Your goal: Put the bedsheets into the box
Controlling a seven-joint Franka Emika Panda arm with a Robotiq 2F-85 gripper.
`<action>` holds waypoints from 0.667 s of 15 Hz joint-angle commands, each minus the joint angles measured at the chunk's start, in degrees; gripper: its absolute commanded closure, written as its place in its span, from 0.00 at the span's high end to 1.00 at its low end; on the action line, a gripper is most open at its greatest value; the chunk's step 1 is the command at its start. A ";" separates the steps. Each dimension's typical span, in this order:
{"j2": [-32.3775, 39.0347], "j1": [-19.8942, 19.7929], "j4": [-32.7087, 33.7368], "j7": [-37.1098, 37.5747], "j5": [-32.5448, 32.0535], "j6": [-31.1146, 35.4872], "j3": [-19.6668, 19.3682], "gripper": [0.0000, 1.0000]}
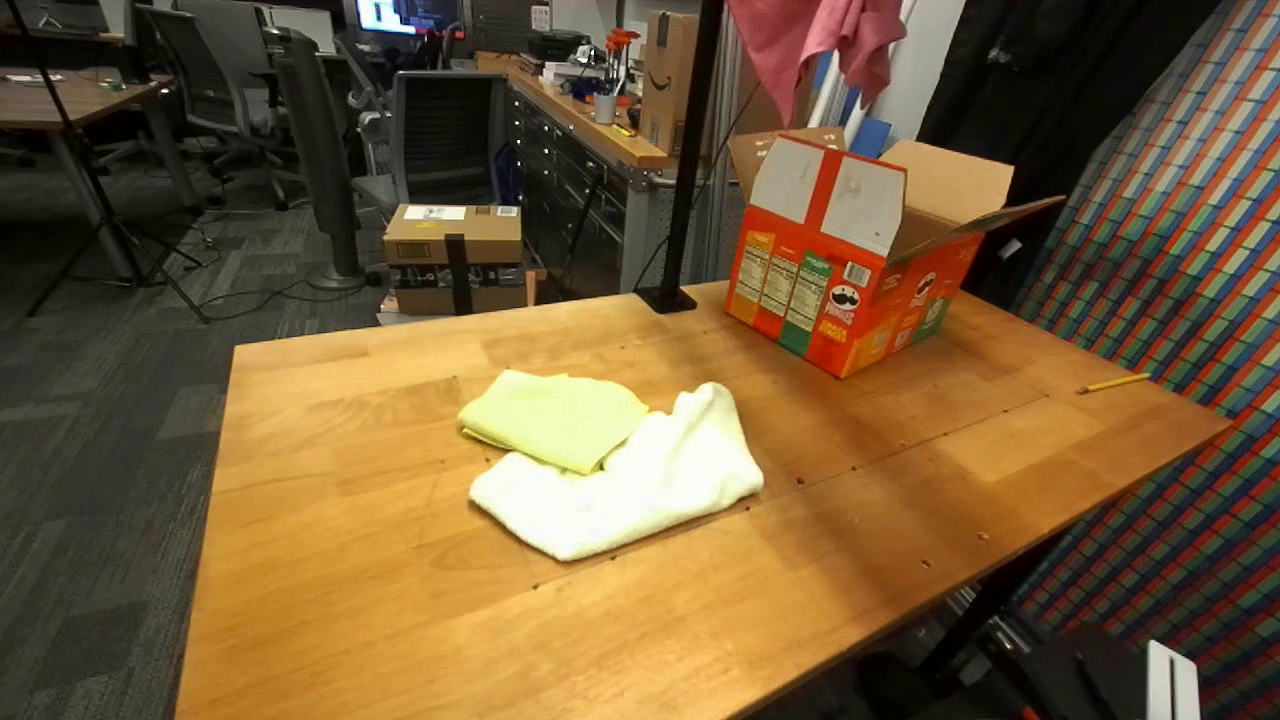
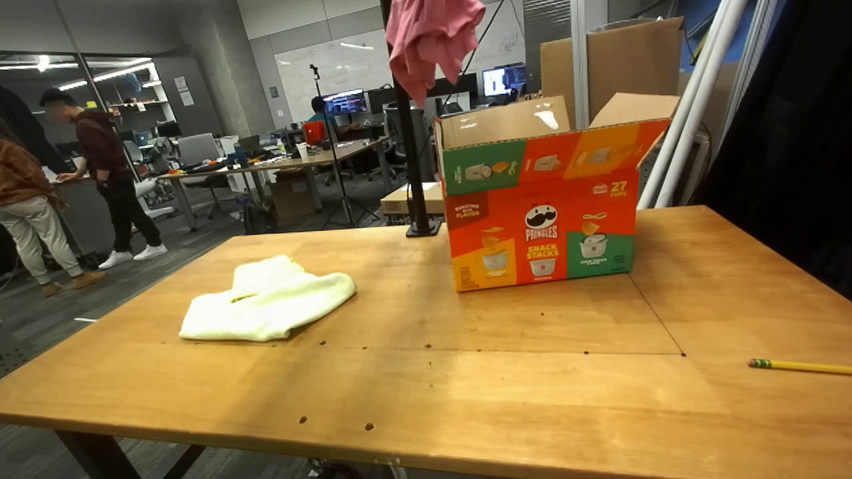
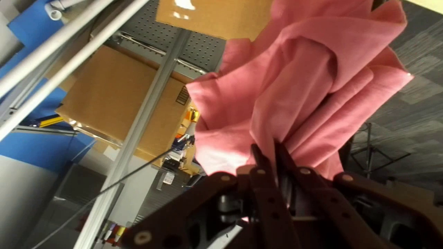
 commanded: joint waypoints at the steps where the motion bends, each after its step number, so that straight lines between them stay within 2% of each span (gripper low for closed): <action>1: 2.58 -1.99 2.61 0.52 0.56 2.15 -2.53 0.02; 8: 7.30 -2.92 0.66 1.04 1.36 0.68 -5.69 0.03; 9: 8.12 -3.00 0.26 1.50 1.38 0.32 -5.76 0.28; 10: 9.04 -2.90 -0.45 1.82 1.28 0.15 -5.65 0.28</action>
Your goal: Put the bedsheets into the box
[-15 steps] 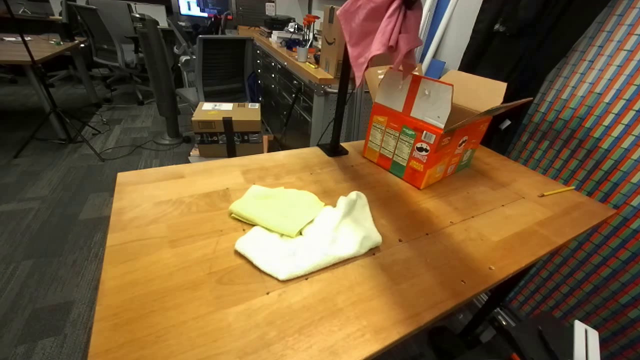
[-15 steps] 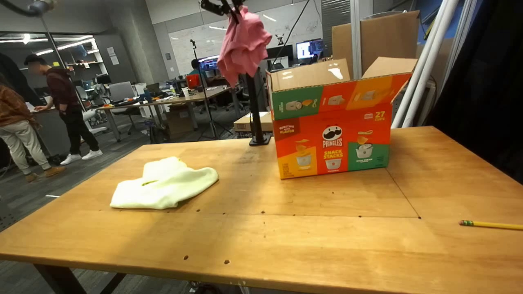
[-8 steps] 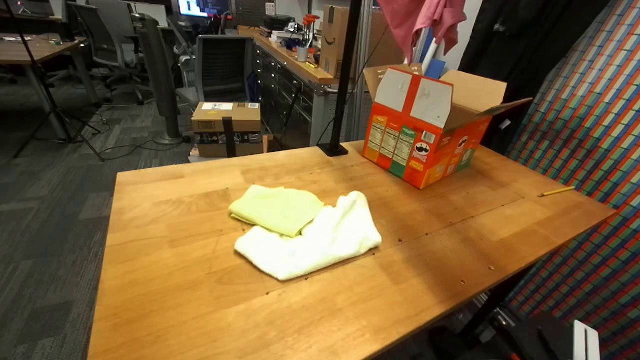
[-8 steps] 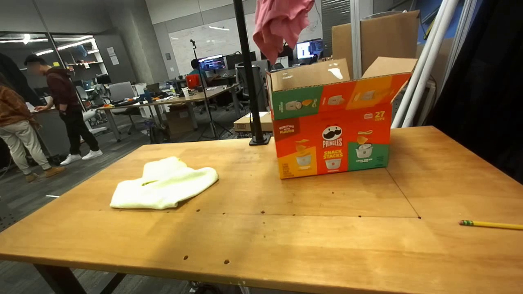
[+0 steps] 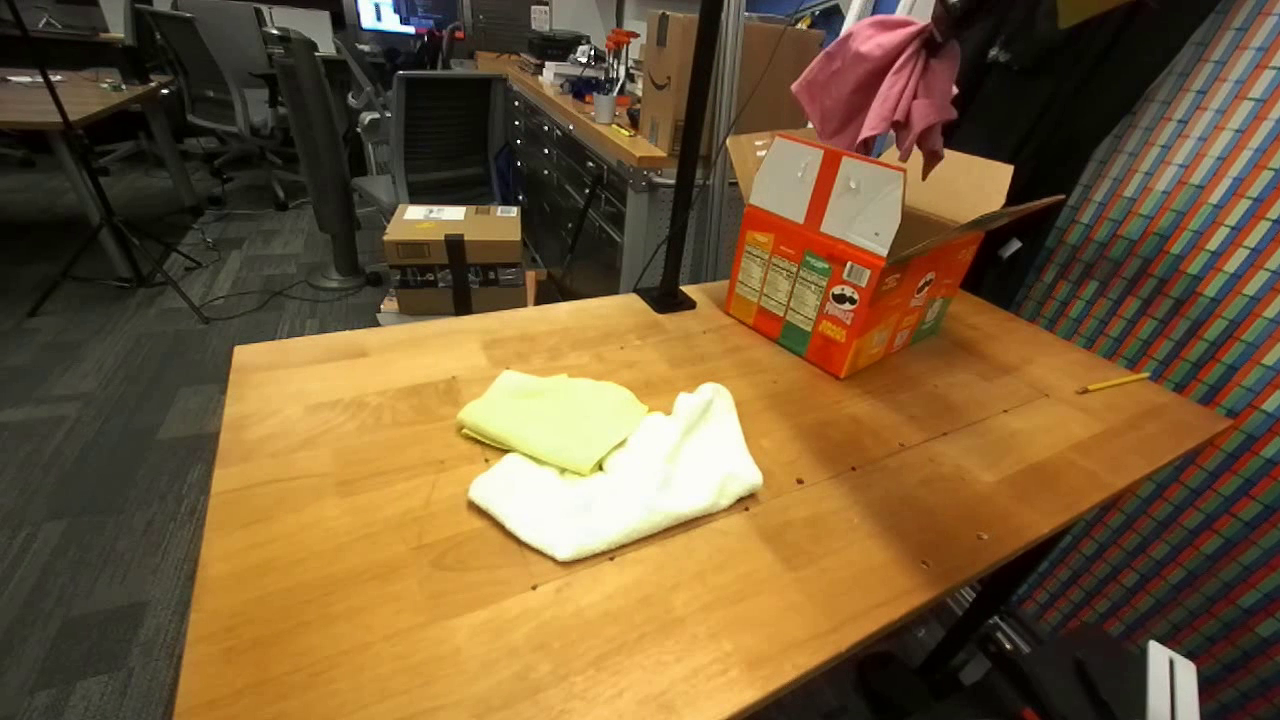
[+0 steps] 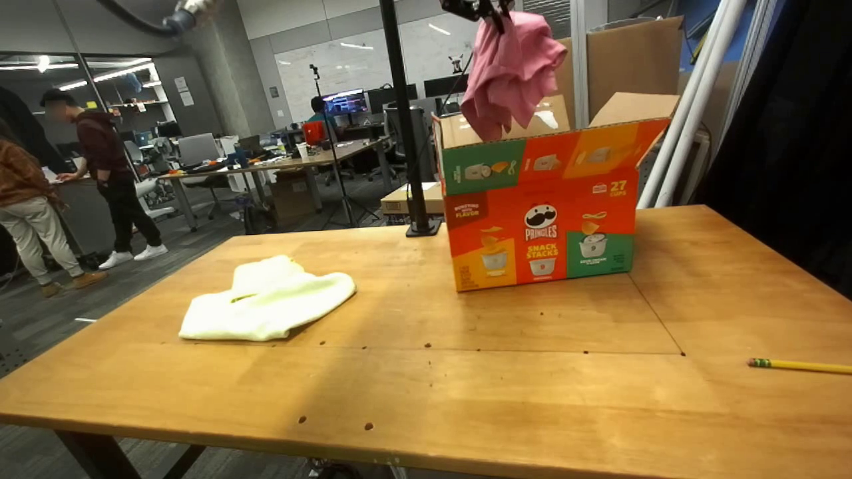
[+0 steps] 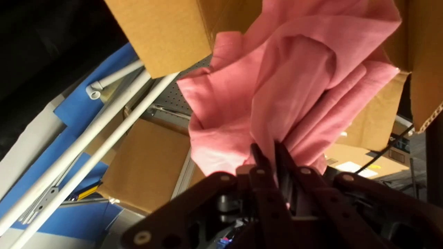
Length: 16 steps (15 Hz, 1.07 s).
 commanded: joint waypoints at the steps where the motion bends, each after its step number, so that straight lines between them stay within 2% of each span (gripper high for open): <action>1: 2.86 0.27 -0.85 1.06 1.51 -0.41 0.02 0.31; 9: 5.26 1.32 -3.43 1.39 2.64 -1.62 1.50 0.96; 10: 4.66 1.61 -3.70 1.66 2.44 -0.76 1.82 1.00; 16: -0.49 4.15 -4.97 -1.38 5.57 3.45 4.16 1.00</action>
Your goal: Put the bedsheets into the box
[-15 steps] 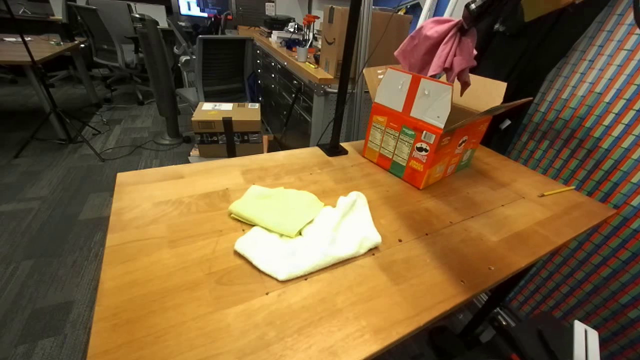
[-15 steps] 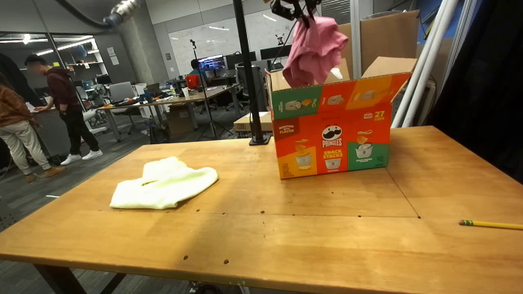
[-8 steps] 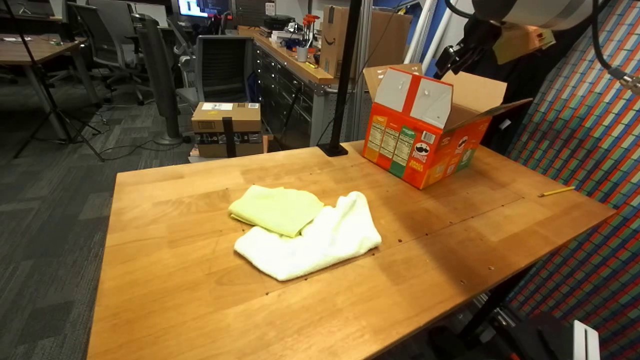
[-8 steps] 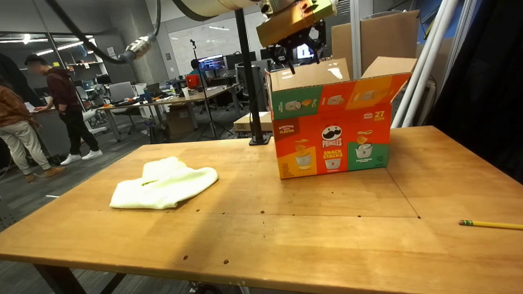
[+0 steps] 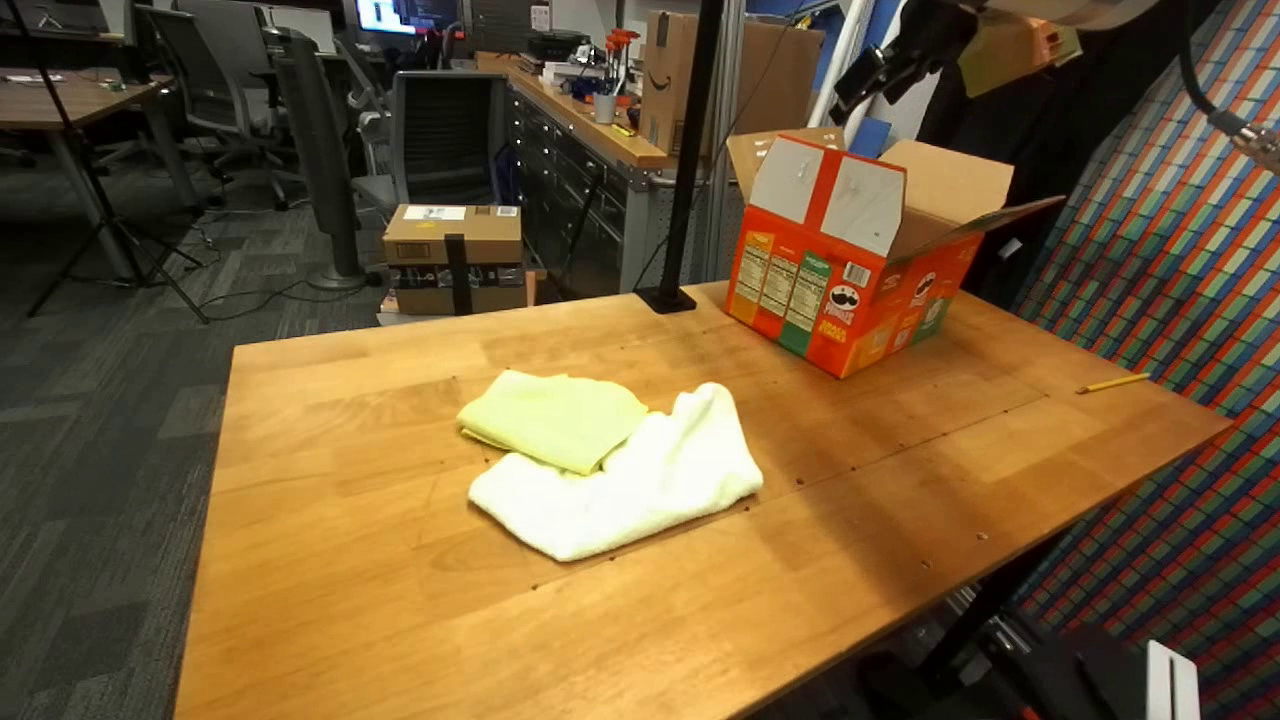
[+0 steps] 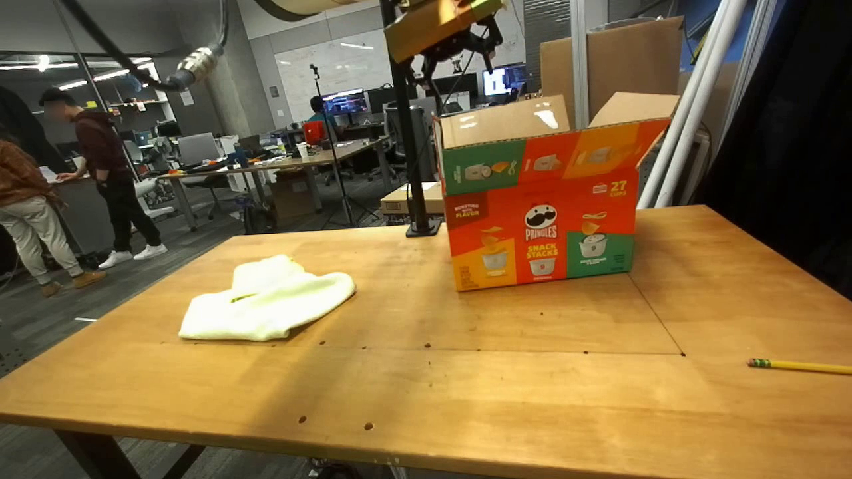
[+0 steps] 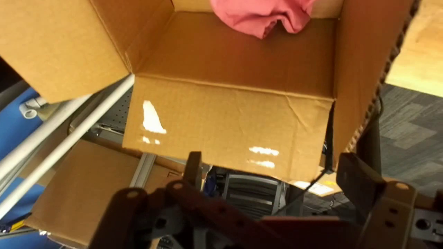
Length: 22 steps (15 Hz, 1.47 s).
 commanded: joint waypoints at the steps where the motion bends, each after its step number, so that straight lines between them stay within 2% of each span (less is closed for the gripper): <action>1: -4.82 2.31 -2.12 -4.31 5.31 1.92 1.27 1.00; 5: -8.03 6.69 -5.66 -8.96 13.47 -1.98 2.26 1.00; 9: -9.89 9.99 -10.04 -12.05 16.79 -8.53 3.11 1.00; 15: -10.23 8.62 -14.06 -8.23 12.02 -15.31 7.21 1.00; 22: -10.89 9.29 -19.51 3.65 1.09 -14.23 13.17 1.00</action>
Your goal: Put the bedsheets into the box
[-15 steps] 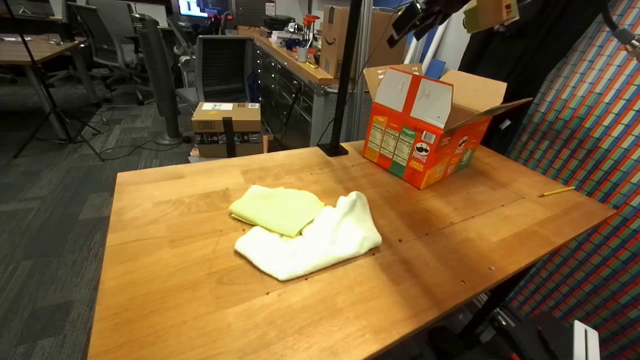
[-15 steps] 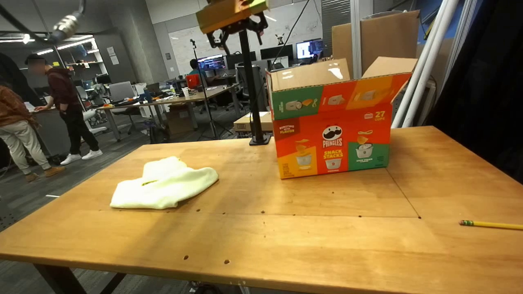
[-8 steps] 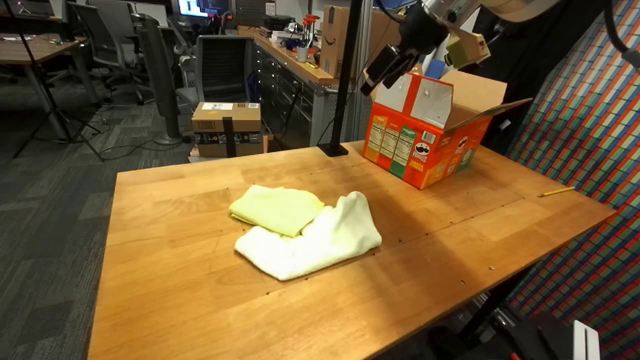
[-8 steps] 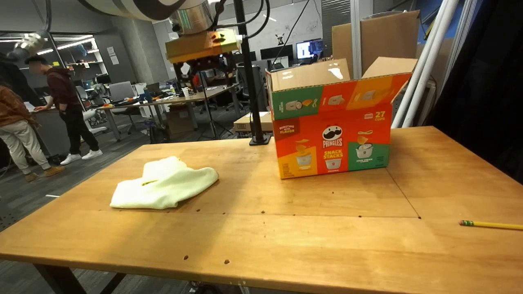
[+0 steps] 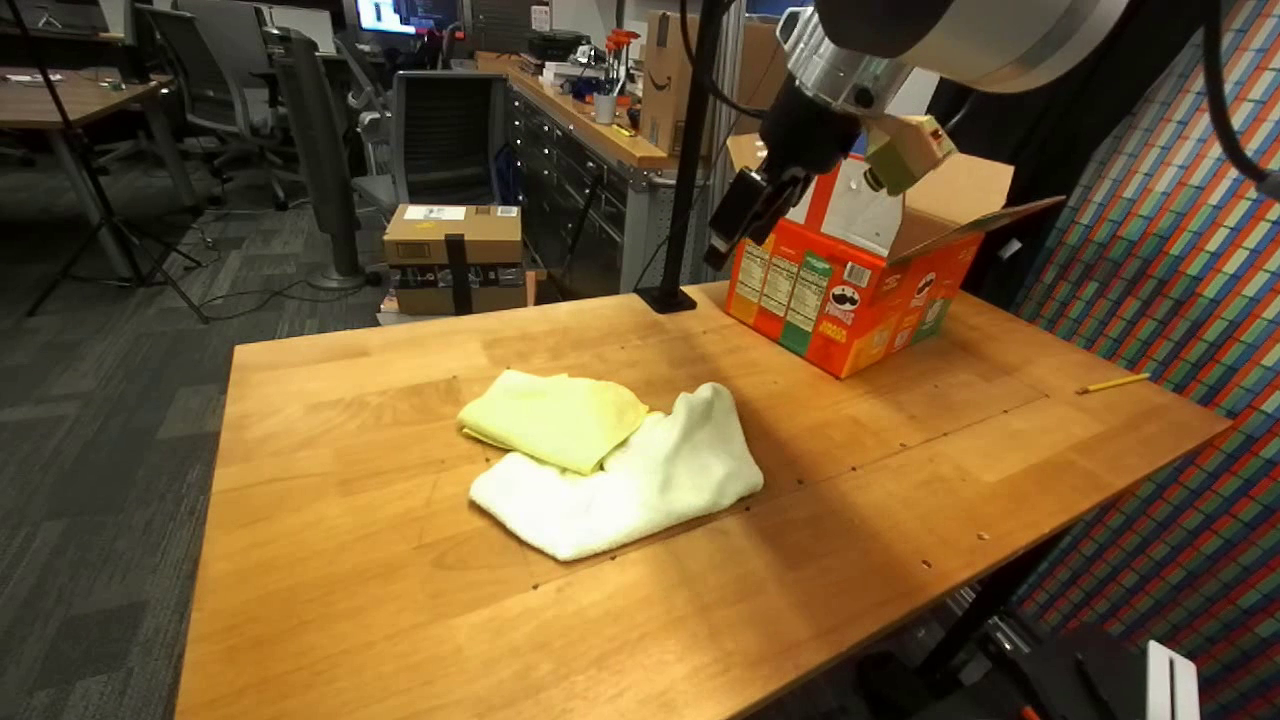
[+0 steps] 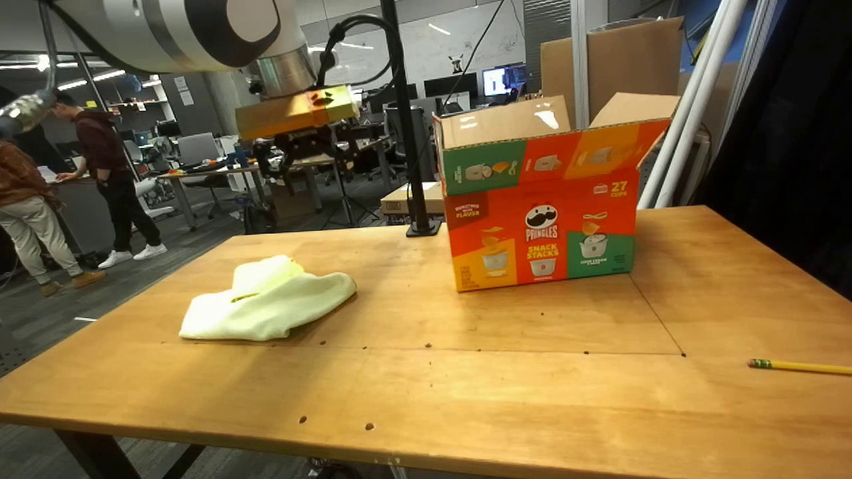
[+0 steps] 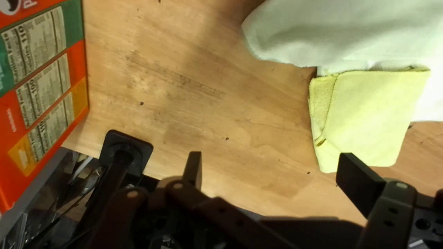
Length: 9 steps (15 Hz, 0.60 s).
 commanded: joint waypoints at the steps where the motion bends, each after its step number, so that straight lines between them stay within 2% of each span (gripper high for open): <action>1: -2.95 0.58 -3.91 5.94 -4.99 0.66 3.66 1.00; 5: -4.88 2.60 -9.09 7.89 -5.62 0.78 6.45 1.00; 9: -6.31 4.51 -12.39 9.25 -3.63 -0.17 6.97 1.00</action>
